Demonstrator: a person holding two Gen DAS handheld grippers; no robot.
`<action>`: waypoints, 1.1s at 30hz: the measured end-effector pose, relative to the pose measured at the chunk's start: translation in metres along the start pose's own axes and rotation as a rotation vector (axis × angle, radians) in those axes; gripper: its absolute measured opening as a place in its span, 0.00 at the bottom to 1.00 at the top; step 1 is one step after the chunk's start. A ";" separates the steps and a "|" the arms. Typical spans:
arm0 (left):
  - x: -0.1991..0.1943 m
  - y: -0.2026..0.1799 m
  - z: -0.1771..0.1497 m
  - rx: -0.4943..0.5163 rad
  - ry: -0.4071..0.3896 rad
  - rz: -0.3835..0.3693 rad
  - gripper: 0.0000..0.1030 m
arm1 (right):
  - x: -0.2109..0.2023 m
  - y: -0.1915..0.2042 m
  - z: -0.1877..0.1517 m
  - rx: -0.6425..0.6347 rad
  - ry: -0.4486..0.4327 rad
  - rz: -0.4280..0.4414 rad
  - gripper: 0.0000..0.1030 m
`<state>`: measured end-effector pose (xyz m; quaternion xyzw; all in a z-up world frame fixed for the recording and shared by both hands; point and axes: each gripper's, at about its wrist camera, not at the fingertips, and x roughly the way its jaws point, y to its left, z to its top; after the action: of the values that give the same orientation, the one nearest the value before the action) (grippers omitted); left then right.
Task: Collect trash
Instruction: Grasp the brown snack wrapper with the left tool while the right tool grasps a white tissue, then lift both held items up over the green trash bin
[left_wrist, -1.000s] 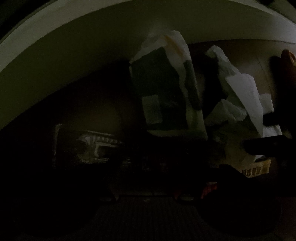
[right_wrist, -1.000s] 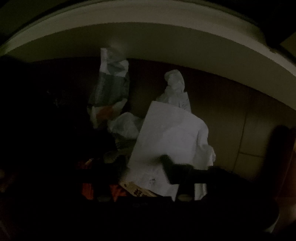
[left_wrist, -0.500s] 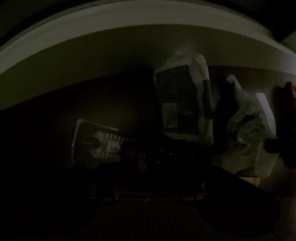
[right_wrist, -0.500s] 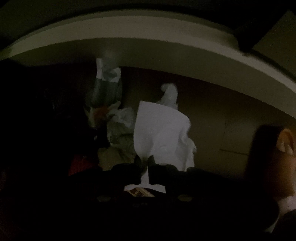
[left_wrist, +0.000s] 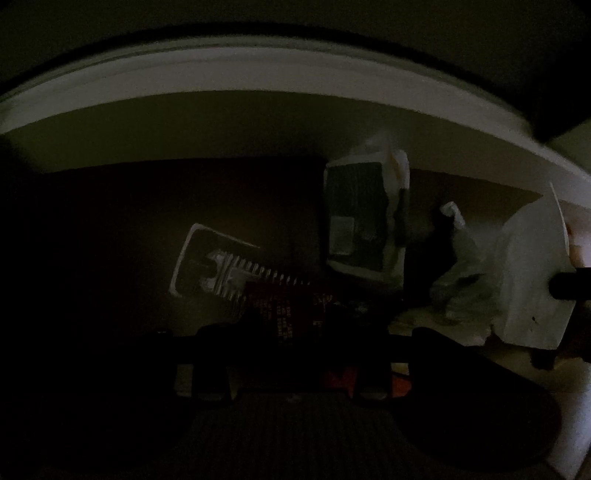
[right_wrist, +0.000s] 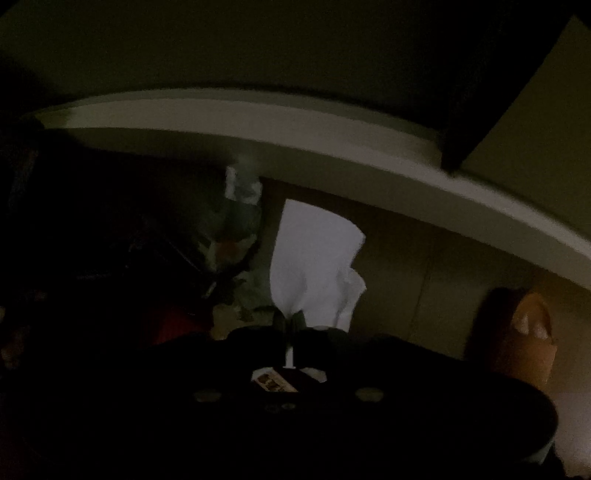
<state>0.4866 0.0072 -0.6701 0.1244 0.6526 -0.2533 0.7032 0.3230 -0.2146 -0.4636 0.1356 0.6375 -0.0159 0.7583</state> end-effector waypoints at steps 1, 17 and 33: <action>-0.005 0.002 -0.002 -0.013 -0.004 -0.005 0.36 | -0.007 0.000 0.000 -0.012 -0.005 -0.001 0.02; -0.240 -0.019 -0.045 -0.225 -0.259 -0.018 0.36 | -0.208 0.065 -0.005 -0.128 -0.205 0.176 0.01; -0.518 -0.053 -0.139 -0.234 -0.606 0.142 0.37 | -0.443 0.193 -0.059 -0.606 -0.528 0.334 0.01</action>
<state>0.3298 0.1331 -0.1700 0.0068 0.4283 -0.1525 0.8907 0.2217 -0.0814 -0.0066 -0.0006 0.3668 0.2607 0.8930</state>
